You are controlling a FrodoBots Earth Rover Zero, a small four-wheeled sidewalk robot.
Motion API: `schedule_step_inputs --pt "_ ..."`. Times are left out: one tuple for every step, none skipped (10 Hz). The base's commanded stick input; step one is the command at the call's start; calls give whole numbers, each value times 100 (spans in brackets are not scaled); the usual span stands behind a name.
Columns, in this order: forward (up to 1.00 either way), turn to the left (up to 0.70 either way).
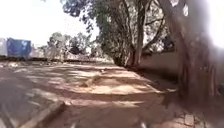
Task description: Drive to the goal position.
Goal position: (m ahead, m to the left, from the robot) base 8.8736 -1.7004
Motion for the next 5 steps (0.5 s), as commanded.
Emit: schedule_step_inputs --pt "70 0" --pt "70 0" --pt "70 0" --pt "70 0" --pt "70 0"
